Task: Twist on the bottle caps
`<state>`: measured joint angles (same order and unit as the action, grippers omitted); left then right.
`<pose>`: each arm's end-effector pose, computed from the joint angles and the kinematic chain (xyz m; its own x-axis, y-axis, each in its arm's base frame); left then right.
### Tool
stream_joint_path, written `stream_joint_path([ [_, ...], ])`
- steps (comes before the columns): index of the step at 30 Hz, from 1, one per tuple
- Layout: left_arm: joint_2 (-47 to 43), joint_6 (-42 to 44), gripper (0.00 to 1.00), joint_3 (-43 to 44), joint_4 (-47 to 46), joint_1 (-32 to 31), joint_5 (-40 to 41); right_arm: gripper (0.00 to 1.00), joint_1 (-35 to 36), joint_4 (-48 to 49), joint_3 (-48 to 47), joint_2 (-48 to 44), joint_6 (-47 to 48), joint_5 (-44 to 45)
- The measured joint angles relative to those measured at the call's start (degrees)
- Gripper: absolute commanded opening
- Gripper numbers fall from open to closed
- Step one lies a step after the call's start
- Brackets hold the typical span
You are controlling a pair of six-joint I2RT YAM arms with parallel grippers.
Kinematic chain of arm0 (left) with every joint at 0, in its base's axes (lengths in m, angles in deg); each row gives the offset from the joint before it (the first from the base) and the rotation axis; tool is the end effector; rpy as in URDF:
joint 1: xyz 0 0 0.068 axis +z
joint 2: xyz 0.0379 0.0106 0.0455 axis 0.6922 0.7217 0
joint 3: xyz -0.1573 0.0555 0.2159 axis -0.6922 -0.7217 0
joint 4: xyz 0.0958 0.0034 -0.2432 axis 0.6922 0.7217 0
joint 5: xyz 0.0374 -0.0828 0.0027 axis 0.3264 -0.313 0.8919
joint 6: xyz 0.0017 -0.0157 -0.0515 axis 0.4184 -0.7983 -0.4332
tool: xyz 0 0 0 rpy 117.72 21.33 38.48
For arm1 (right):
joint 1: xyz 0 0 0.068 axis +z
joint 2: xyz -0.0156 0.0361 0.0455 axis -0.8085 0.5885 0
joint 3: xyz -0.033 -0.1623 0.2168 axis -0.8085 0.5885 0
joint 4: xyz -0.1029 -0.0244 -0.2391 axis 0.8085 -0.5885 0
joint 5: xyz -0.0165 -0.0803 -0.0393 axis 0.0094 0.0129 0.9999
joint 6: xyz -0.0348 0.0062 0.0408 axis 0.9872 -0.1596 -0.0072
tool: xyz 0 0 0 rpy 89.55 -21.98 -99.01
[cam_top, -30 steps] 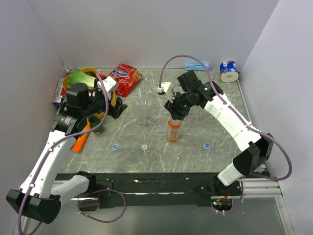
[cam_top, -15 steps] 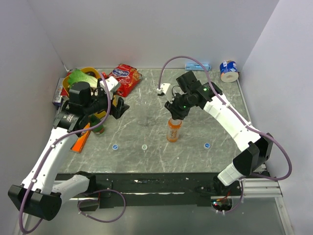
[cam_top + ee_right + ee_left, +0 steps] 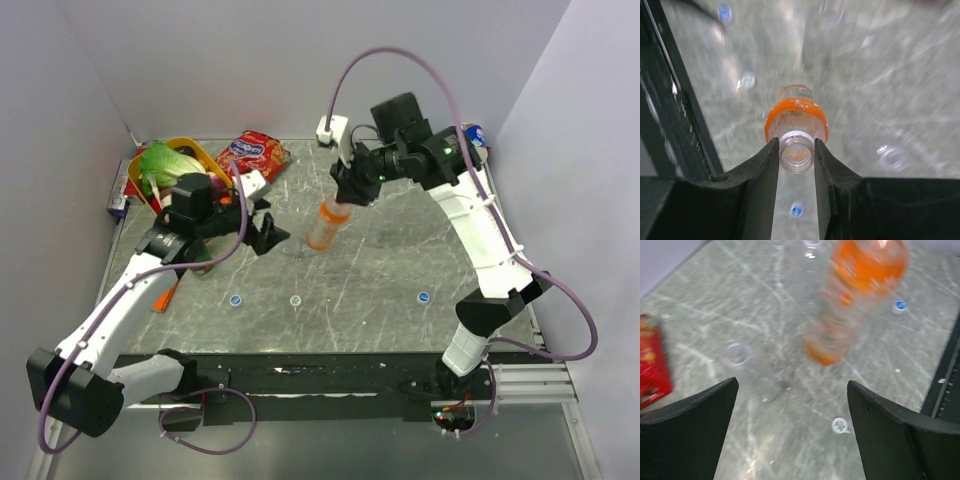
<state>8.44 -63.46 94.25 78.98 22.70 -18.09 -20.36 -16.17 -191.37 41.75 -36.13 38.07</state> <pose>0.2220 -0.1074 0.3629 -0.1623 0.2307 -0.9594 0.8418 0.5397 -0.0126 0.2532 0.1862 0.4629 -0.1169 -0.6652 -0.7374 -0.9541 0.2814 -0.1026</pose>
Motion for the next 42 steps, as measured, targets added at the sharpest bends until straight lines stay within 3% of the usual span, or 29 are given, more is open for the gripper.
stream_joint_path([
  [3, 1.9, -1.0, 0.96, -1.4, -3.2, -3.1, -1.6, 0.0, 1.2, -0.3, -9.6, 1.8, 0.0, -1.4],
  [6, 3.5, -1.6, 0.96, -2.7, -6.2, -6.8, -1.7, 0.0, 2.9, -0.4, -12.6, 1.6, 0.4, -1.9],
  [16, 7.4, 0.1, 0.96, -3.8, -12.0, -13.0, 0.1, 0.0, 5.3, -2.8, -9.1, 0.3, 1.8, -3.9],
  [29, 13.0, 4.8, 0.97, -3.8, -12.9, -14.2, -3.1, 0.0, 5.3, -2.6, -4.8, -4.1, 2.1, -5.8],
  [35, 13.0, 4.8, 0.82, -4.9, -16.3, -14.3, -5.9, 0.0, 5.2, -0.7, -1.3, -5.2, 1.7, -5.9],
  [42, 13.0, 5.0, 0.49, -6.1, -18.5, -14.3, -8.7, 0.0, 4.5, 1.6, 0.2, -5.5, 0.2, -6.6],
])
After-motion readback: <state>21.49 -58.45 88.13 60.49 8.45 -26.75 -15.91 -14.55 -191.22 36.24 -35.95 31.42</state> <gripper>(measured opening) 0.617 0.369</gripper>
